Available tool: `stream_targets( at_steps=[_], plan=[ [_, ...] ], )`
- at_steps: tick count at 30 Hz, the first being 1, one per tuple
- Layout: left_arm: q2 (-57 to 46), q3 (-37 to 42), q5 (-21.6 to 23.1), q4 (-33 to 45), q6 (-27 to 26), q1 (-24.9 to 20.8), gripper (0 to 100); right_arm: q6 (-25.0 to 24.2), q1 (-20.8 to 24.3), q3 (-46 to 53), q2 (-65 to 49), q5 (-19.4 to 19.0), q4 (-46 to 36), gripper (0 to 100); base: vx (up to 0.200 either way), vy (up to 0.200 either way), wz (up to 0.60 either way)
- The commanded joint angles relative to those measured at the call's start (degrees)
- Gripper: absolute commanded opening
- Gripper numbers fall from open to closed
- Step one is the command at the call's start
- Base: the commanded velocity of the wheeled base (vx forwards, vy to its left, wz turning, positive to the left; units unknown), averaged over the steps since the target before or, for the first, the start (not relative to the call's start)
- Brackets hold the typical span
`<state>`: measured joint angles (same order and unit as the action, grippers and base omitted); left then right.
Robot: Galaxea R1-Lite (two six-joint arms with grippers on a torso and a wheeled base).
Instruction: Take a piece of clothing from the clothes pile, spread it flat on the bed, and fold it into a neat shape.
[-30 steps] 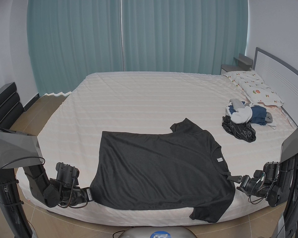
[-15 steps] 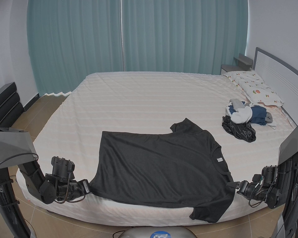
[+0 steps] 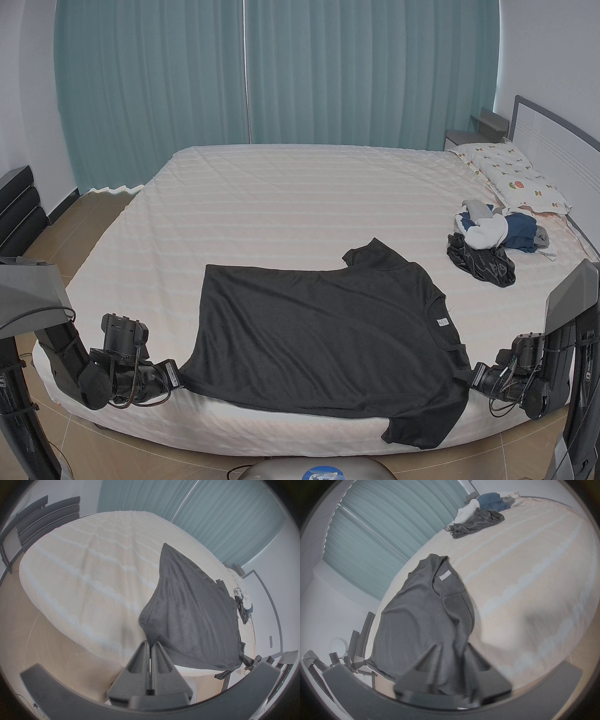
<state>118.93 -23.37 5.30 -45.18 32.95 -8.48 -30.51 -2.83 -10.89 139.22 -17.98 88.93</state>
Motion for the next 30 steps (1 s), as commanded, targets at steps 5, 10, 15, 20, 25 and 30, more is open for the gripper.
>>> stream_targets(
  at_steps=[5,10,15,20,25,30],
  plan=[
    [-0.37,-0.01,-0.03,-0.09,0.10,0.05,0,0.10,0.46,-3.26,-4.39,0.05,0.54,0,0.000,0.000,0.00],
    [-0.28,-2.03,-0.03,0.00,4.75,0.05,0,0.28,2.83,-7.04,-5.45,0.05,-1.74,0,0.000,0.000,0.00],
    [0.25,-2.82,-0.03,0.00,7.83,0.05,0,0.37,3.00,-15.31,-5.18,0.23,-8.69,0,0.000,0.000,0.00],
    [0.34,-3.00,-0.03,0.00,7.92,0.14,0,0.37,3.80,-18.38,-5.01,2.25,-9.39,0,0.000,0.000,0.00],
    [0.42,-3.53,-0.03,0.09,7.92,0.84,0,0.37,3.88,-20.67,-4.39,3.04,-11.76,0,0.000,0.000,0.00],
    [0.60,-3.61,-0.03,0.00,7.92,0.93,0,0.37,4.59,-20.93,-2.11,3.04,-11.94,100,0.000,0.000,0.00]
  ],
)
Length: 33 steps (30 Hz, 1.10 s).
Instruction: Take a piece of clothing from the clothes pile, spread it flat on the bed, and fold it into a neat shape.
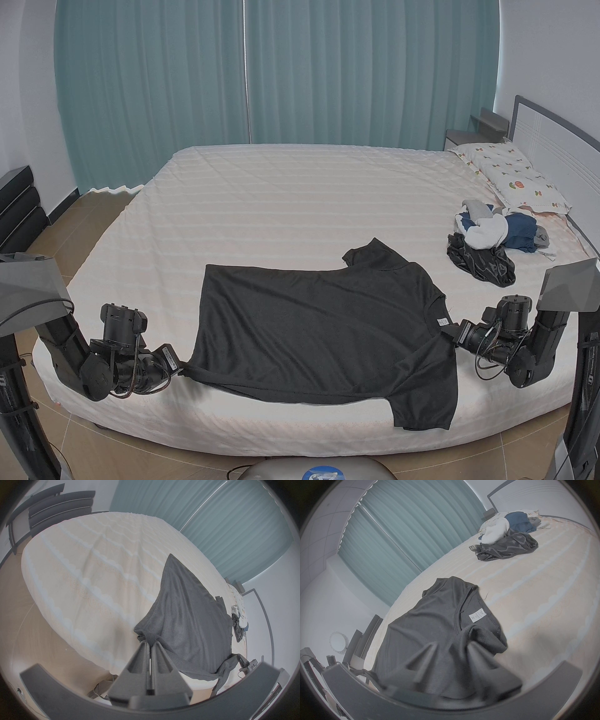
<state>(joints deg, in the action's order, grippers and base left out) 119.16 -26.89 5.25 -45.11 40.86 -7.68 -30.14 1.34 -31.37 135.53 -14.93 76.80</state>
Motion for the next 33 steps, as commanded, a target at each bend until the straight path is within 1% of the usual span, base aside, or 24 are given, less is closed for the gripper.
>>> stream_targets(
  at_steps=[1,4,6,7,10,11,12,13,14,15,16,17,18,19,20,23,25,29,33],
  plan=[
    [0.46,-0.09,0.02,-0.07,0.01,0.12,0,-0.01,0.24,-0.45,1.49,0.08,0.02,100,0.000,0.000,0.00],
    [0.63,-0.18,0.02,-0.07,0.01,0.12,0,-0.01,-0.64,-0.01,1.57,0.34,-0.42,100,0.000,0.000,0.00],
    [0.98,-0.35,0.02,-0.07,0.01,0.21,0,-0.01,-1.96,0.78,1.57,1.22,-0.42,100,0.000,0.000,0.00],
    [1.25,-0.44,0.02,-0.07,0.01,0.21,0,-0.01,-2.92,2.45,1.40,1.49,0.28,100,0.000,0.000,0.00],
    [1.34,-0.53,0.02,-0.07,0.01,0.21,0,-0.71,-4.15,7.02,-0.80,0.70,2.21,100,0.000,0.000,0.00],
    [1.34,-0.53,0.02,-0.07,0.01,0.21,0,-0.71,-4.33,9.39,-1.94,-0.27,3.09,100,0.000,0.000,0.00],
    [1.34,-0.53,0.02,-0.07,0.01,0.21,0,-0.71,-4.33,9.39,-1.94,-0.27,3.09,100,0.000,0.000,0.00],
    [1.25,-0.53,0.02,-0.07,0.01,0.12,0,-0.28,-3.98,14.23,-3.26,-3.17,4.67,100,0.000,0.000,0.00],
    [1.25,-0.53,0.02,-0.07,0.01,0.21,0,0.08,-3.80,16.60,-3.44,-4.75,5.82,100,0.000,0.000,0.00],
    [1.25,-0.53,0.02,-0.07,0.01,0.21,0,0.25,-3.63,18.27,-3.26,-5.55,7.22,100,0.000,0.000,0.00],
    [1.25,-0.53,0.02,-0.07,0.01,0.21,0,0.25,-3.63,18.27,-3.26,-5.55,7.22,100,0.000,0.000,0.00],
    [1.34,-0.53,-0.07,-0.07,-0.08,0.21,0,0.87,-3.45,21.35,-2.12,-6.69,10.39,100,0.000,0.000,0.00],
    [1.42,-0.53,-0.07,-0.07,-0.08,0.21,0,1.31,-3.27,22.40,-0.71,-6.78,11.53,100,0.000,0.000,0.00],
    [1.42,-0.53,-0.07,-0.07,-0.08,0.21,0,1.31,-3.27,22.40,-0.71,-6.78,11.53,100,0.000,0.000,0.00],
    [1.42,-0.53,-0.07,-0.07,-0.08,0.21,0,2.71,-2.92,23.63,1.93,-6.78,12.41,100,0.000,0.000,0.00],
    [1.51,-0.53,0.02,-0.07,-0.08,0.21,0,7.11,-2.40,24.42,5.18,-6.86,12.76,100,0.000,0.000,0.00],
    [1.51,-0.53,0.02,-0.07,-0.17,0.21,0,8.87,-2.13,24.34,6.32,-6.95,12.85,100,0.000,0.000,0.00],
    [1.51,-0.62,0.02,-0.07,-0.17,0.21,0,8.60,-1.34,23.81,6.41,-7.04,12.76,100,0.000,0.000,0.00],
    [1.77,-0.79,0.02,-0.07,-0.17,0.21,0,8.60,0.50,23.28,6.41,-7.04,12.85,100,0.000,0.000,0.00]
  ],
)
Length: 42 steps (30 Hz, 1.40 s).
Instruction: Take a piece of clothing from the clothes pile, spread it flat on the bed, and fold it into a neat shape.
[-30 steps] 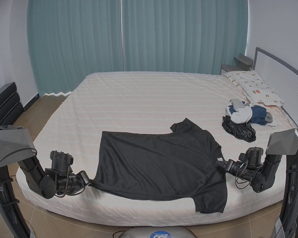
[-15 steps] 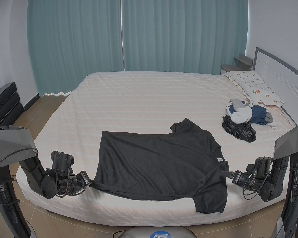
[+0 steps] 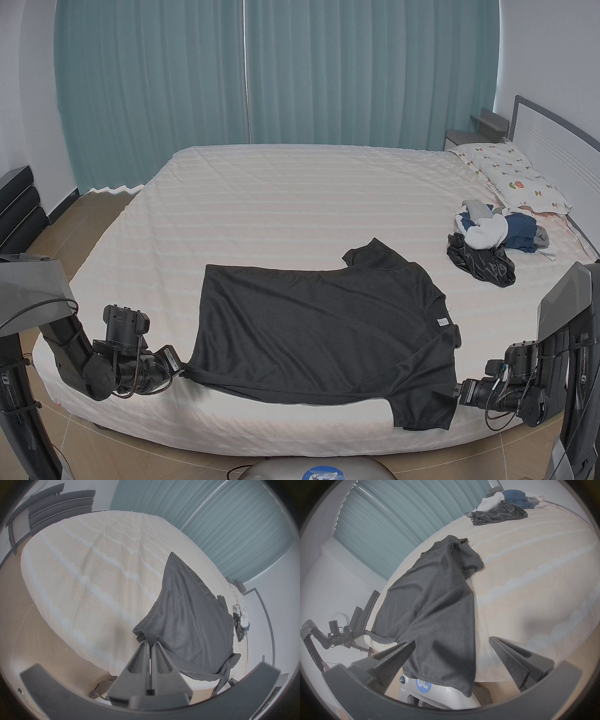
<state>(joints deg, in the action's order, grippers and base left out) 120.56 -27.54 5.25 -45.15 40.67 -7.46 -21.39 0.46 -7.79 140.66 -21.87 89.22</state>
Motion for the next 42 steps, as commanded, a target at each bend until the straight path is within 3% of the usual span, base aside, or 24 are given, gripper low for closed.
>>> stream_targets(
  at_steps=[1,12,13,30,36,42],
  plan=[
    [0.55,-0.15,0.02,-0.02,0.03,-0.01,0,-0.14,1.65,-0.65,1.11,-0.19,0.43,100,0.000,0.000,0.00],
    [0.64,-0.15,0.02,-0.02,0.03,0.17,0,-0.49,1.73,-3.11,0.15,0.34,0.43,100,0.000,0.000,0.00],
    [0.64,-0.06,0.02,-0.02,0.03,0.17,0,-0.40,1.56,-2.93,-0.03,0.34,0.43,0,0.000,0.000,0.00],
    [-1.74,1.70,-0.16,0.51,-2.08,0.17,0,-0.31,-2.40,4.54,-5.48,-0.19,0.43,0,0.000,0.000,0.00],
    [-3.23,3.54,-0.86,0.68,-6.21,0.17,0,-0.31,-3.63,7.79,-8.64,-0.81,0.25,0,0.000,0.000,0.00],
    [-2.97,3.90,-2.27,0.59,-7.18,0.17,0,1.44,-4.86,7.79,-9.79,-0.63,-4.94,0,0.000,0.000,0.00]
  ],
)
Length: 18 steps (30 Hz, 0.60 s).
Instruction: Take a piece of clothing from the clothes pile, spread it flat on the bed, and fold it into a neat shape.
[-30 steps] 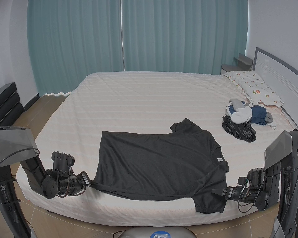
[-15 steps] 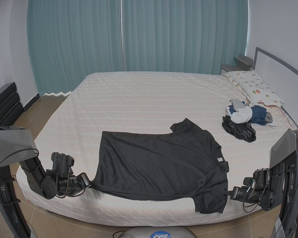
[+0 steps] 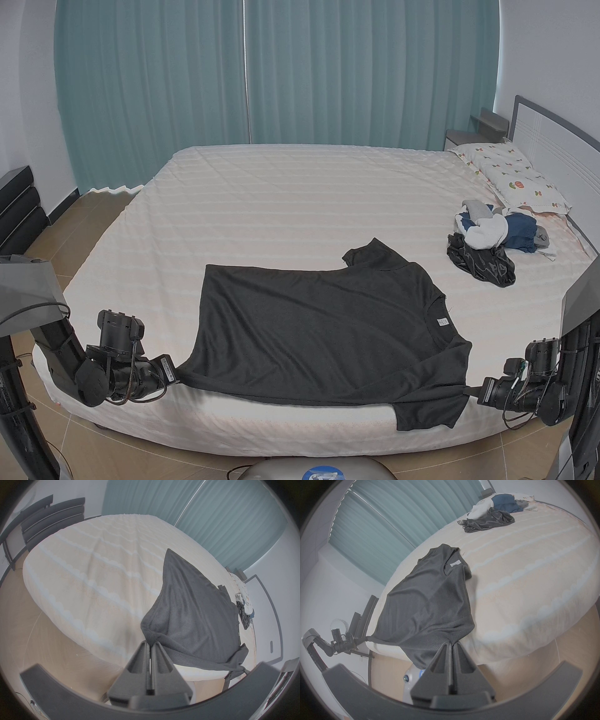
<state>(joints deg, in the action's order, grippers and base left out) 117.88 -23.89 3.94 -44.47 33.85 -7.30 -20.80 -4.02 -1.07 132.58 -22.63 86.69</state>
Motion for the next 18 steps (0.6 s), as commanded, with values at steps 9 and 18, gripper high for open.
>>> stream_targets(
  at_steps=[9,18],
  plan=[
    [-0.02,1.83,-4.11,-0.09,-4.59,-0.17,0,6.65,-0.55,1.07,-7.52,0.13,-16.11,0,0.000,0.000,0.00],
    [-0.46,4.56,-5.61,1.93,-10.47,-0.26,0,9.99,-0.37,1.07,-13.84,0.65,-26.66,0,0.000,0.000,0.00]
  ],
)
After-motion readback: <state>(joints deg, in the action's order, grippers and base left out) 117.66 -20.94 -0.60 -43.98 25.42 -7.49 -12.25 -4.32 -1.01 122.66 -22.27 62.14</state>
